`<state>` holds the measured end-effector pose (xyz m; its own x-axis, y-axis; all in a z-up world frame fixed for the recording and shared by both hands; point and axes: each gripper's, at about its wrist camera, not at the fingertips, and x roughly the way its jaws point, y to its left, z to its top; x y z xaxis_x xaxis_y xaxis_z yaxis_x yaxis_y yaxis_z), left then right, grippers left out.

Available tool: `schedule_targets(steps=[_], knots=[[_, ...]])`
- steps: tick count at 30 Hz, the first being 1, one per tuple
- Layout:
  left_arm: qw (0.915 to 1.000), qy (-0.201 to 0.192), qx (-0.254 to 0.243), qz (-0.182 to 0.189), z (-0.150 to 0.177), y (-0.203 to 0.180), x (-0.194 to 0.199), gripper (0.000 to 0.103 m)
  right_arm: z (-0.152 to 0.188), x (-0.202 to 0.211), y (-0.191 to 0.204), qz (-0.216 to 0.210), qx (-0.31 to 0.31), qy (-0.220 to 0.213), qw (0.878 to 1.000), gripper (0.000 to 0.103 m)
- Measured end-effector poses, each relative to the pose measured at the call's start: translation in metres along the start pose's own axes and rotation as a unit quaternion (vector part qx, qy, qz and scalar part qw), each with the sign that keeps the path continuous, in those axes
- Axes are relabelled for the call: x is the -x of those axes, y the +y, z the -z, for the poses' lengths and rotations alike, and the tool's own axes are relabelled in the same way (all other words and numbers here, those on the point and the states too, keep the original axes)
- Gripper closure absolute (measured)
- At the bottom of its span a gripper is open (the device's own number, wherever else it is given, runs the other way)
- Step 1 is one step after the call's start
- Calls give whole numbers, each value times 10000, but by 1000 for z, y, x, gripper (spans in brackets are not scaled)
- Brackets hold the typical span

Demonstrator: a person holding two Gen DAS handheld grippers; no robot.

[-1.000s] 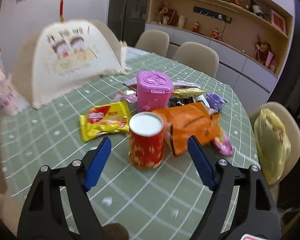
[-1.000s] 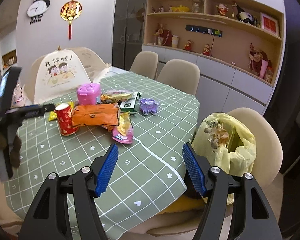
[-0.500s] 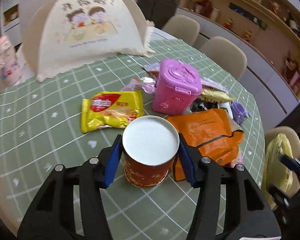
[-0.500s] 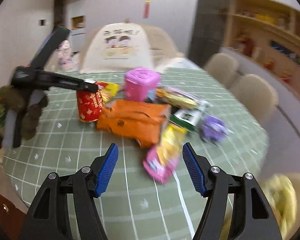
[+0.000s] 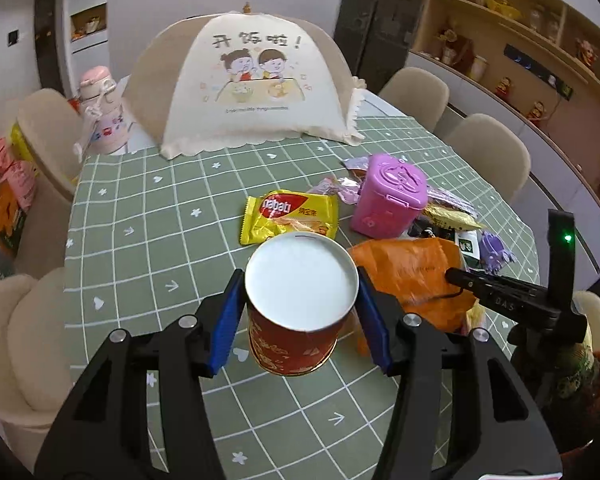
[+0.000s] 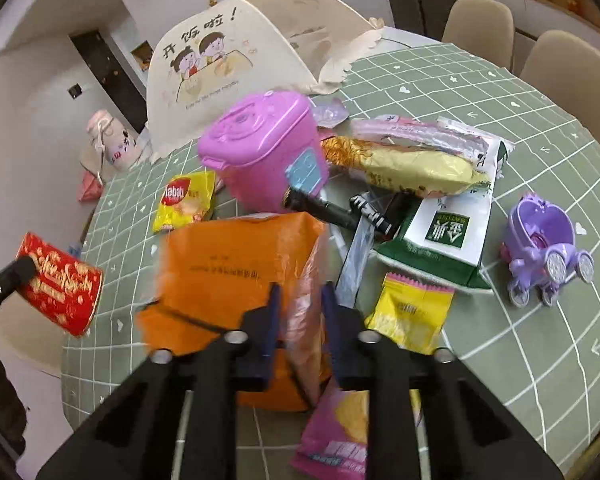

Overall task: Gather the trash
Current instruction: 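Carry the red cup and orange bag to the yellow trash bag and release both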

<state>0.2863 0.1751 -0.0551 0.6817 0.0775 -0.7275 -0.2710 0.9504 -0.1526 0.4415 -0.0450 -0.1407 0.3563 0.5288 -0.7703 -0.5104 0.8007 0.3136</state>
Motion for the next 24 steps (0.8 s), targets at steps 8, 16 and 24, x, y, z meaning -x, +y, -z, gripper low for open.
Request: schedule_targets(steps=[8,16,24], knots=[[9918,-107,-716,1053,-16,-25,1,52,22,106,16,1258,-280,-1049,9861,90],[9588,-225,-1584,2348,-24,-123,21,52,69,236,-13,2723,-686,-1685,9448,90],[9136,198,-2117,3465,1,-250,21,52,130,353,-83,3875,-1117,-2077,8912,90]])
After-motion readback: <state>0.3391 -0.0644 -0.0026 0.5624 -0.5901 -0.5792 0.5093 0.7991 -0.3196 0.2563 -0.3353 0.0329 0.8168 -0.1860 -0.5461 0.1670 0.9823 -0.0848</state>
